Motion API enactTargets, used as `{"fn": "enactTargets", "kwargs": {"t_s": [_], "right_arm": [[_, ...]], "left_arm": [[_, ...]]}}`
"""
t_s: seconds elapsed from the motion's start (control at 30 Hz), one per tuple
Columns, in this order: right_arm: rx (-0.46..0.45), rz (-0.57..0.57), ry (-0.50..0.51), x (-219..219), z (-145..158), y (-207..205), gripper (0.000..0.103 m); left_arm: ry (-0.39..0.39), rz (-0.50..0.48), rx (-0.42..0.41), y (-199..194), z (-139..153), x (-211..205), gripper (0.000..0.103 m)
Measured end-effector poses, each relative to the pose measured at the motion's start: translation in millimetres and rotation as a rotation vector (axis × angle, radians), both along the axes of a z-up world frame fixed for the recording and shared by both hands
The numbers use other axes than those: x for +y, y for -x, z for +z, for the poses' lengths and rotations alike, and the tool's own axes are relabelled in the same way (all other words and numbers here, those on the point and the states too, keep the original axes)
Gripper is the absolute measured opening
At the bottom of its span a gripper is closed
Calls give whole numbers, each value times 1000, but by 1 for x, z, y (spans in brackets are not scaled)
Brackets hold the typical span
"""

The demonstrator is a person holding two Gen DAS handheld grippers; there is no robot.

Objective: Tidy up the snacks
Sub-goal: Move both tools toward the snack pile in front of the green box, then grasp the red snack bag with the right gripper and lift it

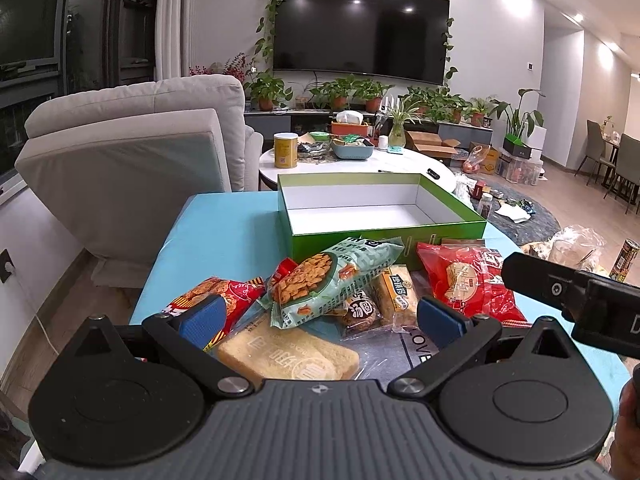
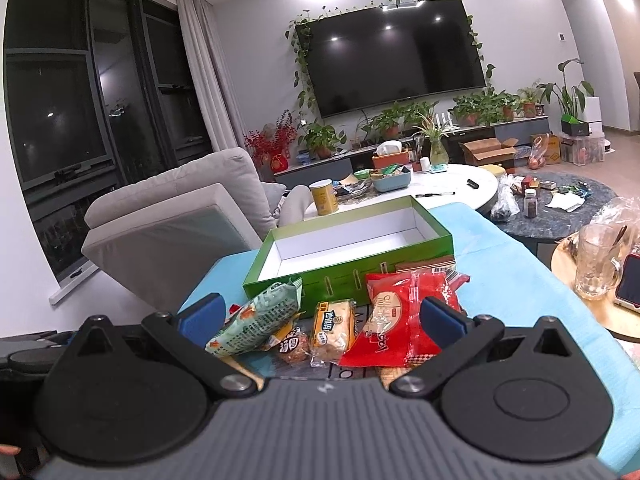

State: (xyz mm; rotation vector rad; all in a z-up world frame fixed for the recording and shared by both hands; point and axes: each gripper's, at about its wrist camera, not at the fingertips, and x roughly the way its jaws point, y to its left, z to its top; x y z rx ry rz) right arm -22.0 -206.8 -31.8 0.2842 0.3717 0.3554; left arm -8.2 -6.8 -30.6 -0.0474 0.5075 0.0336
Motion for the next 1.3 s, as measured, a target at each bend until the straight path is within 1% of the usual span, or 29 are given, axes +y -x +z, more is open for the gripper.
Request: {"fn": "enactTargets", "kwargs": {"t_s": [0.07, 0.1, 0.2, 0.27, 0.37, 0.47, 0.63, 0.93, 1.03, 1.07, 1.23, 1.3], "right_arm": [[-1, -3, -2, -1, 1, 0, 90], [9, -5, 23, -1, 1, -1, 90], [27, -11, 41, -2, 2, -1, 90], [21, -11, 46, -2, 2, 0, 90], [-16, -10, 47, -2, 2, 0, 90], [-24, -10, 53, -2, 2, 0, 90], [-3, -18, 70, -4, 2, -3, 90], [31, -39, 90, -10, 1, -12, 90], [43, -50, 87, -15, -1, -16, 90], [59, -53, 93, -16, -1, -17, 90], [68, -73, 78, -27, -6, -25, 90], [88, -82, 77, -32, -7, -30, 90]], "left_arm": [[0, -1, 0, 0, 0, 0, 102], [0, 0, 0, 0, 0, 0, 102], [0, -4, 0, 0, 0, 0, 102], [-2, -7, -1, 0, 0, -1, 102], [-4, -11, -3, 0, 1, -2, 102], [-3, -11, -2, 0, 1, -2, 102], [-8, -19, -1, -1, 1, -4, 102], [-9, -51, 19, -13, -4, -13, 102], [-10, -63, 28, -18, -6, -18, 102], [-8, -68, 31, -20, -7, -20, 102], [-3, -94, 47, -32, -9, -29, 102], [4, -111, 57, -38, -12, -34, 100]]}}
